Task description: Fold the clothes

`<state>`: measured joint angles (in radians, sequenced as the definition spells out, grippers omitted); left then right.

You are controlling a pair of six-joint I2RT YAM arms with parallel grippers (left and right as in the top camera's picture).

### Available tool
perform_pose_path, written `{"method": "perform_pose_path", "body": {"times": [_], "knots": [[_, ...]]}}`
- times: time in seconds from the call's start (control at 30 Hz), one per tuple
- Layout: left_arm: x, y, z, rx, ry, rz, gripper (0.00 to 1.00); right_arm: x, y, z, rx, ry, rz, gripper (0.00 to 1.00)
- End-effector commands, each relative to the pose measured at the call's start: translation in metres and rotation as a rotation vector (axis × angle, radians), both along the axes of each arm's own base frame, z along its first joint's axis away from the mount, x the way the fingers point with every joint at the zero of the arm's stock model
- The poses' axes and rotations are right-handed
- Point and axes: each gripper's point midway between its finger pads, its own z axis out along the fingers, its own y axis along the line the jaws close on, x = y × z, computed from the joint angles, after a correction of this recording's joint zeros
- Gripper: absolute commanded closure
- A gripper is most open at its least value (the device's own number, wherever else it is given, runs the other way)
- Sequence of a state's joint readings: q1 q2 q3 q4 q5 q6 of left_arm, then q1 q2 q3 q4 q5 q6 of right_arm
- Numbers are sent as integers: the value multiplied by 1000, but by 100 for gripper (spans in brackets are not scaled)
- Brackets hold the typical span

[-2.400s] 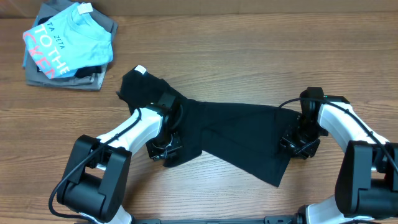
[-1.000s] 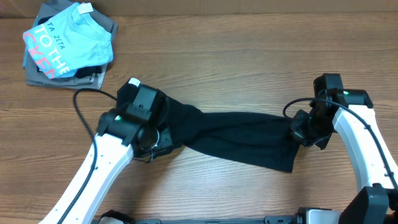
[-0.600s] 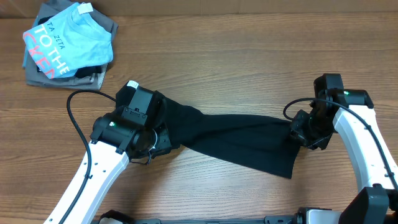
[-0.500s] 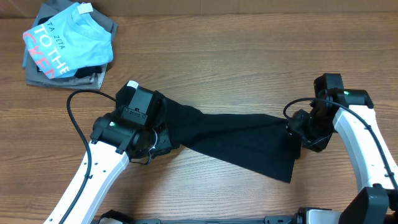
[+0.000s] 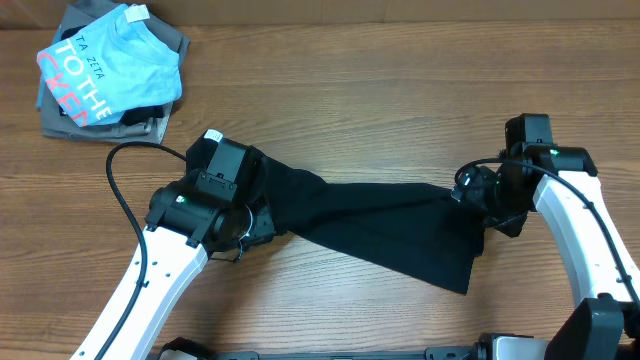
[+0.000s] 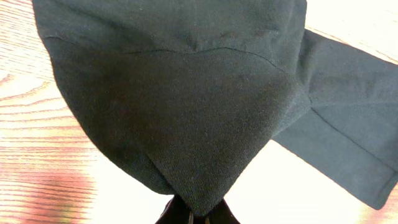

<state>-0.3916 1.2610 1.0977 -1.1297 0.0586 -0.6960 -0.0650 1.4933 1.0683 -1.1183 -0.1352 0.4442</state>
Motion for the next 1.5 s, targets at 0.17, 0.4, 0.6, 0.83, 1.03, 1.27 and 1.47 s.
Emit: {"method": "perform_pose_path", "body": {"times": [0.17,0.4,0.6,0.83,1.03,1.27,1.47], "knots": [[10,8,10,47,-66,-2,96,-3,9,-16,48,-15,2,13],[13,1,29,12,-115,-48,96,24,48,-6,282,-140,22,14],[7,0,77,-33,-232,-89,96,33,71,-13,309,-124,-11,15],[-11,7,114,-70,-330,-91,96,43,97,-29,333,-92,-46,13],[-21,11,116,-67,-327,-98,96,45,94,-41,305,-76,-60,13],[-32,16,109,-47,-274,-100,96,52,90,-42,284,-103,-63,22],[-39,19,105,-37,-243,-101,96,55,81,-45,228,-119,-74,22]]}}
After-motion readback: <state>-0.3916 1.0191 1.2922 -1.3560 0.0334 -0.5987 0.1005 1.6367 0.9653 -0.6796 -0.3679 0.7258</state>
